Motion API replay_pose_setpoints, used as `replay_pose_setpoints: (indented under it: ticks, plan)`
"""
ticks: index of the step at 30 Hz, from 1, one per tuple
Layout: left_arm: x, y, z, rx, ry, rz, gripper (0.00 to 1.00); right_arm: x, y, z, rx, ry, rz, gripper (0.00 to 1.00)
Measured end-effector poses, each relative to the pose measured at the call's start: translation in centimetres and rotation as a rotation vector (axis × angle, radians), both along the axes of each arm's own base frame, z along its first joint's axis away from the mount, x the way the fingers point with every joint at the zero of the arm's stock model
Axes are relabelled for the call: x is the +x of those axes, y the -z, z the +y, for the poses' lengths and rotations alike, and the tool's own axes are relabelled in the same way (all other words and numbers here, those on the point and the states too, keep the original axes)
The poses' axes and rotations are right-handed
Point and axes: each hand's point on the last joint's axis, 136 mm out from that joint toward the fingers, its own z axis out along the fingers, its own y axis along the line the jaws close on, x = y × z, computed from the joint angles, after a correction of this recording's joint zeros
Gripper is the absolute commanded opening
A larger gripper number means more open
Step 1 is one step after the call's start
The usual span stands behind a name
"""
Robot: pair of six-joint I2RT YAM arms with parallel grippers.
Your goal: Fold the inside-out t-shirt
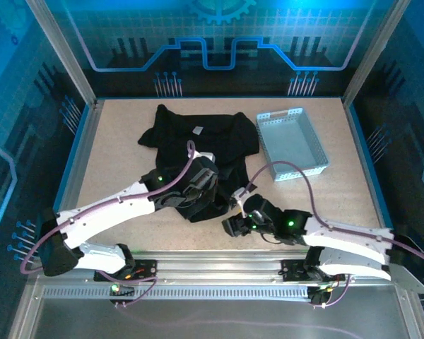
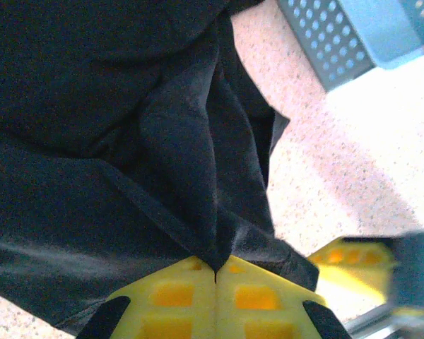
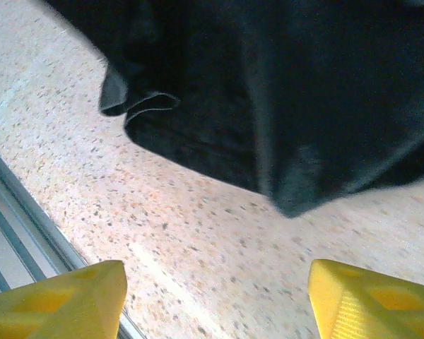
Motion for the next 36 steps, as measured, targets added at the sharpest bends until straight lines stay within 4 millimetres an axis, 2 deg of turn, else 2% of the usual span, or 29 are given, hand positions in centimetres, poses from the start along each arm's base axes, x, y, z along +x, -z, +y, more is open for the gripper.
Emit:
replay_pose_setpoints:
  ticks: [4, 6, 9, 12, 15, 18, 21, 24, 29, 36]
  plan:
    - [0.6, -0.8, 0.2, -0.005, -0.001, -0.014, 0.00, 0.4, 1.4, 2.6, 0.022, -0.010, -0.007, 0.60]
    - [0.9, -1.0, 0.4, -0.008, -0.008, -0.013, 0.00, 0.5, 1.5, 3.5, 0.032, -0.015, -0.033, 0.59]
    - [1.4, -1.2, 0.8, -0.018, -0.024, -0.010, 0.00, 0.1, 0.7, 4.7, 0.056, -0.034, -0.094, 0.60]
    - [2.2, -2.0, 1.3, -0.036, -0.042, -0.013, 0.00, -1.2, -0.4, 6.2, 0.091, -0.086, -0.147, 0.61]
    - [3.1, -3.2, 1.4, -0.054, -0.049, -0.032, 0.00, -1.7, -0.6, 6.7, 0.105, -0.106, -0.154, 0.62]
    - [3.5, -4.3, 1.2, -0.074, -0.041, -0.049, 0.00, -1.4, 0.6, 6.8, 0.078, -0.107, -0.132, 0.61]
    - [3.5, -5.1, 0.9, -0.084, -0.025, -0.062, 0.00, -0.1, 2.4, 6.8, 0.045, -0.091, -0.086, 0.61]
    - [3.5, -5.2, 0.8, -0.087, -0.018, -0.062, 0.00, 1.6, 3.4, 7.0, 0.024, -0.059, -0.062, 0.61]
    - [3.3, -5.0, 0.9, -0.082, -0.015, -0.052, 0.00, 4.1, 3.0, 8.4, 0.030, -0.030, -0.058, 0.58]
    - [2.8, -5.8, 1.5, -0.069, 0.014, -0.075, 0.00, 9.2, 2.8, 5.4, 0.067, 0.097, -0.041, 0.61]
